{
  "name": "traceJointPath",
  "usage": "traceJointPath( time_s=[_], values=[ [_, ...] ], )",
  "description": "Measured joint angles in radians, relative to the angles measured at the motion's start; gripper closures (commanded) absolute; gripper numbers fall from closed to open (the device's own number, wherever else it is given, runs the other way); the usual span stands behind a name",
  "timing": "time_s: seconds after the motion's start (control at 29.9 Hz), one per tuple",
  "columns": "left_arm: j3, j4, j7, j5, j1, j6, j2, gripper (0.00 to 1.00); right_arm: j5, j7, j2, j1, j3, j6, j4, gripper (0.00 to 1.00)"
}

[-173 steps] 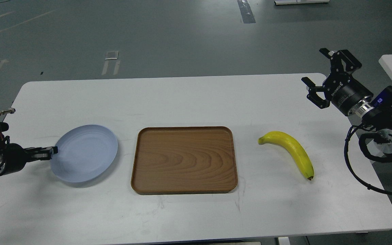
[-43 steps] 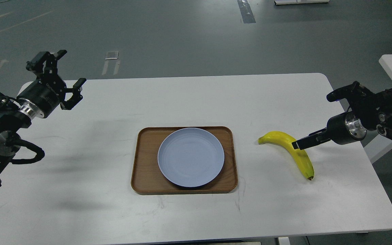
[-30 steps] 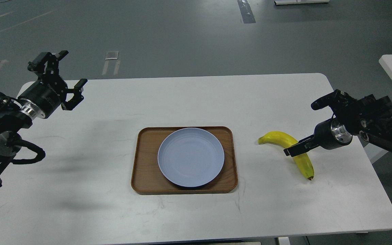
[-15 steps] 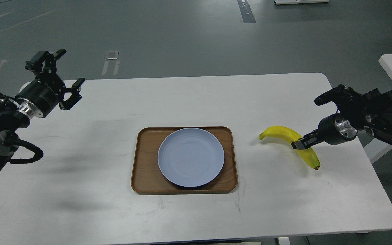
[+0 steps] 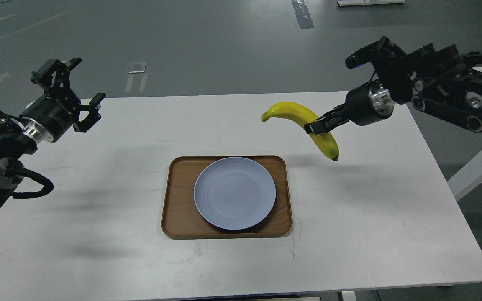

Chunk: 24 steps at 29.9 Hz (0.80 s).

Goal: Place banana on plate with both arms
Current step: 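Lift the banana with the right gripper and carry it over the plate, then lower the banana onto the plate, open the right gripper and withdraw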

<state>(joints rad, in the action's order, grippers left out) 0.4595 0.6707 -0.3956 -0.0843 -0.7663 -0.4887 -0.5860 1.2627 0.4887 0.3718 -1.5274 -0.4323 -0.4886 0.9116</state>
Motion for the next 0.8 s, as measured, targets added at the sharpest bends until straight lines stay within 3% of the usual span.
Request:
traceJointPath(
  time_s=[0.3,0.64,0.8],
  values=[
    [-0.003,0.000,0.001,0.001,-0.002,0.000,-0.005,0.02,-0.053,0.000,-0.263,0.055,-0.087,0.000,-0.120,0.94],
    [-0.004,0.000,0.000,0.002,-0.001,0.000,-0.014,0.02,-0.072,0.000,-0.317,0.126,-0.100,0.000,-0.165,0.88],
    [-0.003,0.000,0.000,0.002,-0.001,0.000,-0.013,0.02,-0.075,0.000,-0.330,0.128,-0.098,0.000,-0.186,0.76]
  ],
)
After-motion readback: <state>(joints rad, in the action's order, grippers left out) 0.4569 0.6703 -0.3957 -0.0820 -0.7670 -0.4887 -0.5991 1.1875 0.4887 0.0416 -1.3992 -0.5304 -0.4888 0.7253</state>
